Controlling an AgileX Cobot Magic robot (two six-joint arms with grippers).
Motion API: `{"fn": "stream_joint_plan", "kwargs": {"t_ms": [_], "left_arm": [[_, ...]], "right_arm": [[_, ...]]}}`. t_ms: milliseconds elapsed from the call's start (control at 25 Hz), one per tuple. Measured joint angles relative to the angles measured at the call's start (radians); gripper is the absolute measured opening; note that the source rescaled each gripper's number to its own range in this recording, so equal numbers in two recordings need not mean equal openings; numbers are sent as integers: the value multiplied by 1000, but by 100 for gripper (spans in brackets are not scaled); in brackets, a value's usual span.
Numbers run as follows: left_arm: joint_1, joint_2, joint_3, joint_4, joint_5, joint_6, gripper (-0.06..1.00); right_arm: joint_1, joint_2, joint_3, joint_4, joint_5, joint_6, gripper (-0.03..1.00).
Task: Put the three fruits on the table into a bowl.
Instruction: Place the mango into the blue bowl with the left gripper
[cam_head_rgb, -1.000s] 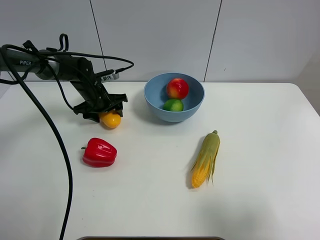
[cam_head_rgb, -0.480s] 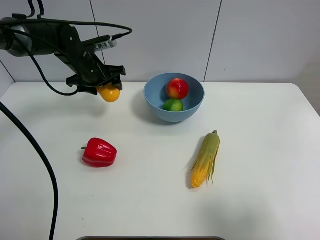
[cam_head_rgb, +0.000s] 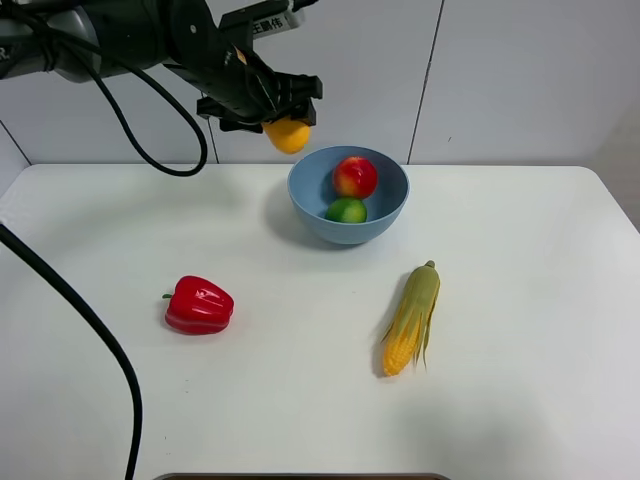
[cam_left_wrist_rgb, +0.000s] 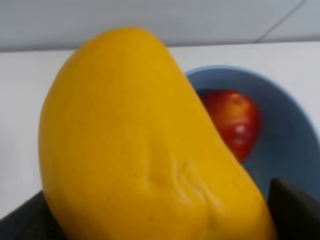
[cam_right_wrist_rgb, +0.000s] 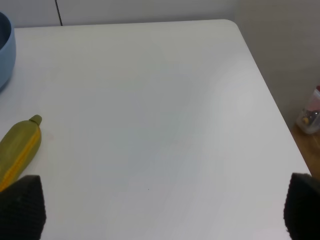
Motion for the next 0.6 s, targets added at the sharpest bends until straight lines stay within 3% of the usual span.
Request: {"fn": "stream_joint_plan", "kwargs": {"t_ms": [280, 600], "left_arm": [[-59, 102, 0, -16, -62, 0, 0], [-68, 163, 0, -25, -130, 0, 0]], "right_arm": [[0, 0, 0, 0, 0, 0, 87], [0, 0, 0, 0, 0, 0, 87]]}}
